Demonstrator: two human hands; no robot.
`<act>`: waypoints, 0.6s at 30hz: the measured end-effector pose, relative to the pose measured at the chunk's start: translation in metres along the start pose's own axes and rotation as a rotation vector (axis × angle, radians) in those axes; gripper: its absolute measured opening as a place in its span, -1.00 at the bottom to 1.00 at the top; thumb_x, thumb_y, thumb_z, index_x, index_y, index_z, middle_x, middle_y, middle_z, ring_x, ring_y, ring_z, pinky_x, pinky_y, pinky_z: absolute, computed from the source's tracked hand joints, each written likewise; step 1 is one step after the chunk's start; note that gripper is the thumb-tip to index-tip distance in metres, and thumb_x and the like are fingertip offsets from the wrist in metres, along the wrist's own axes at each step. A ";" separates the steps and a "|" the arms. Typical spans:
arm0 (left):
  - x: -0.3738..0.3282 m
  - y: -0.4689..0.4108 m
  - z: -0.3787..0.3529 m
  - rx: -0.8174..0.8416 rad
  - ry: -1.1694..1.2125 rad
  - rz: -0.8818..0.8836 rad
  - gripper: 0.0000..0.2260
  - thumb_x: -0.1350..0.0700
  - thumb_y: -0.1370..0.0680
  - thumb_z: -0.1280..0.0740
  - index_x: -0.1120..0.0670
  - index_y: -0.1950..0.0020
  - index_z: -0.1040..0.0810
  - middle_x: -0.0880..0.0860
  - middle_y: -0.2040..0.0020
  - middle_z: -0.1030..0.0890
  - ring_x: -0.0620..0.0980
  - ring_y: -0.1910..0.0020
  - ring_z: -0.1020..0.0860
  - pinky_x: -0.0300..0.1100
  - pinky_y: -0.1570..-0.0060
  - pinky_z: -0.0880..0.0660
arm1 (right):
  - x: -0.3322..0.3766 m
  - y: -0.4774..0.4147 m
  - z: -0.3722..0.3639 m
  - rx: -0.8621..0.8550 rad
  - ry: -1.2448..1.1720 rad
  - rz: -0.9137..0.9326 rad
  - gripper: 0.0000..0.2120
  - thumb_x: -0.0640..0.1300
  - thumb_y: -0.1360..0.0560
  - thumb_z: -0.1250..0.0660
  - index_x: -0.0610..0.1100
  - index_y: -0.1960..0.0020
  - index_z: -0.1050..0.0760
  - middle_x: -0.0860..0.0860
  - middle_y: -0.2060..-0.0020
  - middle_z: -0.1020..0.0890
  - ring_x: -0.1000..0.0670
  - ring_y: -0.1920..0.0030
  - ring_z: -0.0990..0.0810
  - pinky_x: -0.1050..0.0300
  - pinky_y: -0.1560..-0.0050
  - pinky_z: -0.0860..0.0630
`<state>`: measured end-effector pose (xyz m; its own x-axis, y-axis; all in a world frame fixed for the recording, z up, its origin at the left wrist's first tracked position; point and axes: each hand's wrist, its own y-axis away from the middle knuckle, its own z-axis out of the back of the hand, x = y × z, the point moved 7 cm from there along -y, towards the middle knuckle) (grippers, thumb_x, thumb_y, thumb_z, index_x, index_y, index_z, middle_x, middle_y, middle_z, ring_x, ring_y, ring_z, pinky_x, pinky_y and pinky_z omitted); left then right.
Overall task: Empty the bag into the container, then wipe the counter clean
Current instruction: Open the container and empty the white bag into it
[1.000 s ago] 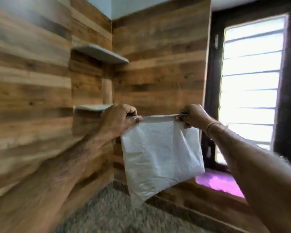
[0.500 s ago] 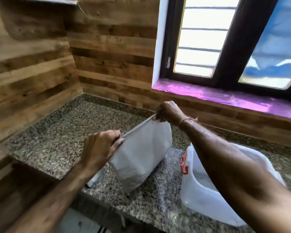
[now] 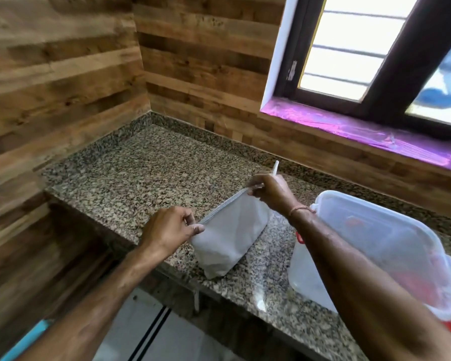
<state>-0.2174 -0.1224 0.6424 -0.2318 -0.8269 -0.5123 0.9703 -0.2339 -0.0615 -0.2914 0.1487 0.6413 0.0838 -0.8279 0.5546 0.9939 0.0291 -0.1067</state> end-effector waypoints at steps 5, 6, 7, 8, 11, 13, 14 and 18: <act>-0.004 -0.009 0.023 0.057 0.201 0.002 -0.79 -0.05 -0.48 -0.55 0.02 0.22 -0.62 0.02 0.29 -0.70 -0.03 0.28 -0.68 -0.27 0.34 -0.46 | 0.076 0.054 -0.056 0.238 -0.114 0.238 -0.74 -0.13 -0.50 -0.51 -0.09 -0.19 -0.65 0.02 -0.11 -0.68 0.15 -0.02 -0.64 0.30 -0.03 -0.63; -0.005 -0.012 0.026 0.066 0.288 0.011 -0.80 -0.02 -0.49 -0.55 0.05 0.20 -0.62 0.02 0.32 -0.69 -0.06 0.33 -0.66 -0.20 0.33 -0.52 | 0.088 0.064 -0.065 0.262 -0.164 0.255 -0.72 -0.09 -0.48 -0.53 -0.08 -0.18 -0.65 0.04 -0.09 -0.68 0.13 -0.01 -0.65 0.30 0.00 -0.63; -0.007 -0.017 0.029 0.077 0.389 0.021 -0.82 0.02 -0.51 -0.54 0.07 0.18 -0.62 0.03 0.34 -0.69 -0.07 0.39 -0.64 -0.17 0.34 -0.55 | 0.098 0.071 -0.074 0.267 -0.215 0.262 -0.71 -0.04 -0.46 -0.55 -0.07 -0.15 -0.67 0.05 -0.04 -0.69 0.10 0.02 -0.67 0.25 0.01 -0.65; -0.010 -0.021 0.031 0.089 0.471 0.022 -0.84 0.06 -0.53 -0.52 0.10 0.15 -0.62 0.04 0.36 -0.68 -0.09 0.43 -0.61 -0.17 0.37 -0.54 | 0.105 0.076 -0.081 0.265 -0.249 0.256 -0.73 0.01 -0.44 -0.56 -0.05 -0.09 -0.68 0.05 0.00 -0.71 0.07 0.06 -0.68 0.16 0.03 -0.67; -0.023 -0.028 0.036 0.121 0.589 -0.030 -0.84 0.09 -0.57 -0.48 0.17 0.09 -0.62 0.09 0.37 -0.68 -0.08 0.47 -0.57 -0.22 0.41 -0.50 | 0.111 0.082 -0.093 0.221 -0.386 0.184 -0.81 0.03 -0.45 -0.55 -0.09 0.10 -0.69 -0.03 0.16 -0.74 -0.02 0.15 -0.71 -0.07 0.06 -0.68; -0.027 -0.028 0.035 0.142 0.749 -0.047 -0.81 0.05 -0.61 -0.41 0.18 0.00 -0.62 0.10 0.32 -0.67 -0.05 0.43 -0.55 -0.22 0.37 -0.49 | 0.107 0.082 -0.094 0.206 -0.542 0.103 -0.77 -0.01 -0.48 -0.54 -0.18 0.15 -0.68 -0.11 0.20 -0.75 -0.10 0.17 -0.73 -0.16 0.04 -0.69; -0.023 -0.026 0.035 0.124 0.821 -0.029 -0.77 -0.01 -0.64 -0.36 0.17 -0.07 -0.62 0.10 0.28 -0.67 -0.05 0.39 -0.56 -0.21 0.34 -0.50 | 0.104 0.083 -0.093 0.206 -0.609 0.067 -0.75 -0.03 -0.48 -0.54 -0.23 0.14 -0.67 -0.14 0.21 -0.75 -0.10 0.19 -0.73 -0.10 0.08 -0.69; 0.026 -0.003 0.019 -0.044 0.681 0.070 -0.85 -0.01 -0.64 -0.33 0.03 -0.06 -0.62 0.02 0.14 -0.72 -0.07 0.22 -0.67 -0.16 0.19 -0.58 | 0.086 0.086 -0.092 0.169 -0.768 -0.086 -0.63 -0.04 -0.45 -0.57 -0.36 0.10 -0.59 -0.15 0.13 -0.68 0.02 0.20 -0.59 0.30 0.34 -0.45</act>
<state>-0.2281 -0.1529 0.6462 -0.0871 -0.3298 -0.9400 0.9867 -0.1587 -0.0357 -0.2058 0.0288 0.6035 -0.0289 -0.2142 0.9764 0.9914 0.1184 0.0553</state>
